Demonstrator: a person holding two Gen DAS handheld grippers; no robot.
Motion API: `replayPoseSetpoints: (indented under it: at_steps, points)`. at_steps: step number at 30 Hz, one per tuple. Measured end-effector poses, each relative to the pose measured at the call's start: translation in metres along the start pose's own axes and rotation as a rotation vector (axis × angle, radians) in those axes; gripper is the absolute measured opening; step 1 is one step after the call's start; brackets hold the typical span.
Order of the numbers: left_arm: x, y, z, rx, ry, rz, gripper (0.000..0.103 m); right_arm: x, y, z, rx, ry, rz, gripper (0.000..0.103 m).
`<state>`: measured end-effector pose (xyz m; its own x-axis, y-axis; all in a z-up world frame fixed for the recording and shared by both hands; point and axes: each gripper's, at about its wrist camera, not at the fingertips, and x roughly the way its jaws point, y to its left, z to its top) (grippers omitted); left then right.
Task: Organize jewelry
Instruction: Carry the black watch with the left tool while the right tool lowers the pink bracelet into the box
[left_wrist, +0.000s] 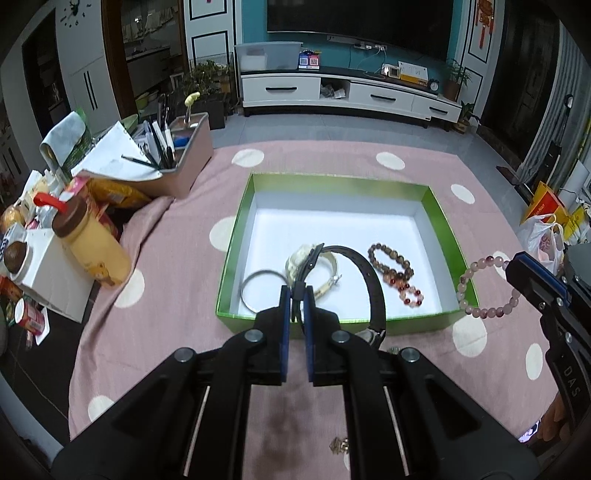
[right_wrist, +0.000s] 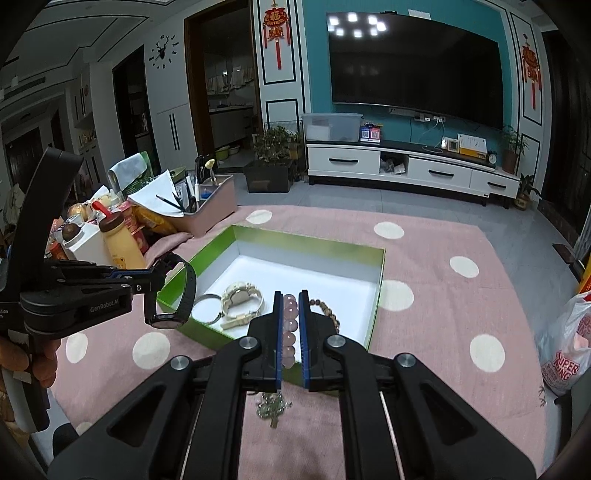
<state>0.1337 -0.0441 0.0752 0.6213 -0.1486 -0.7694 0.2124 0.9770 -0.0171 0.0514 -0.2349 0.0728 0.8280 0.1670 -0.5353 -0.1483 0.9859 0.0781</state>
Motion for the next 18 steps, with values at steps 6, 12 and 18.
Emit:
replayPoseSetpoints:
  at_steps: [6,12,18]
  points:
    - [0.007,-0.004,0.016,0.013,-0.01,0.008,0.006,0.009,0.0,0.008,0.0,-0.005,0.002,0.007]
    - [0.017,-0.007,0.026,0.03,-0.01,0.014,0.006,0.02,-0.003,0.017,0.001,-0.005,0.004,0.007]
    - [0.029,-0.013,0.032,0.053,-0.003,0.016,0.006,0.03,-0.005,0.025,-0.004,-0.006,0.003,0.007]
